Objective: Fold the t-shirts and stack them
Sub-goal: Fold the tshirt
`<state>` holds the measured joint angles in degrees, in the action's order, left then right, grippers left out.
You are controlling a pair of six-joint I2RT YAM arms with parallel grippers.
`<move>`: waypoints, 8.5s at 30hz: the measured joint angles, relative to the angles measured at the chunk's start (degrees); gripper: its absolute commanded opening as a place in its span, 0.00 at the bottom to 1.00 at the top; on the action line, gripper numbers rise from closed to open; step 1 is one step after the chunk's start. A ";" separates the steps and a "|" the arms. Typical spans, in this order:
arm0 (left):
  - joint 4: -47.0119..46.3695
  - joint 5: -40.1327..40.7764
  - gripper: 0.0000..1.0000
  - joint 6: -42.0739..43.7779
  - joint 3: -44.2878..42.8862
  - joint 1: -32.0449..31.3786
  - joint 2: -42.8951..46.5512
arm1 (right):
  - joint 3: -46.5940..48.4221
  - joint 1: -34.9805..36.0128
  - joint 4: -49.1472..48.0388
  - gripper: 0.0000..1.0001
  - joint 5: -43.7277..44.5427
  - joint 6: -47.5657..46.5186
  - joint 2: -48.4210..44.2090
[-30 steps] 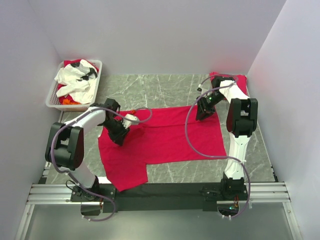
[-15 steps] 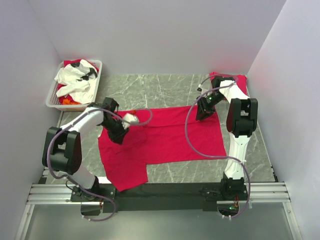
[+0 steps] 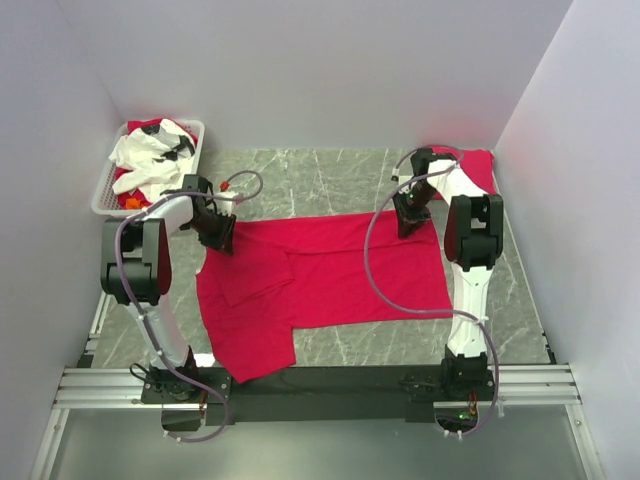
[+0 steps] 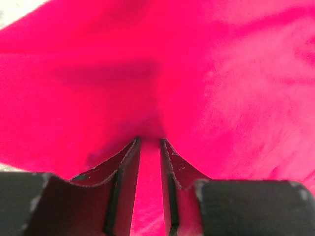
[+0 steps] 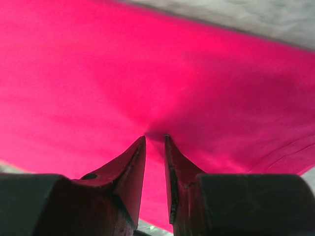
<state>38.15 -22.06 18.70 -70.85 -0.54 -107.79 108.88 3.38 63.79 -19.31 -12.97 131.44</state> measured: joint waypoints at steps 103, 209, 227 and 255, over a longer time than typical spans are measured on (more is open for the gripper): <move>21.99 -2.36 0.01 53.92 25.83 9.44 37.81 | -65.92 13.31 -19.80 0.00 24.26 -26.58 -58.12; -0.13 -6.43 0.64 28.63 11.67 -6.71 17.07 | -16.79 4.35 -4.79 0.31 5.92 -8.94 -14.62; -13.99 3.85 0.37 36.94 18.12 -15.93 19.82 | -18.14 3.17 -4.15 0.31 3.82 -8.48 -14.60; -22.34 7.85 0.55 44.13 24.50 -21.86 20.57 | -18.03 1.81 -3.41 0.31 3.30 -8.52 -13.84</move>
<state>15.81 -14.22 62.83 -46.35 -22.39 -87.22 90.85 5.19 60.38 -16.01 -21.50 117.60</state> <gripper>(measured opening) 0.565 0.305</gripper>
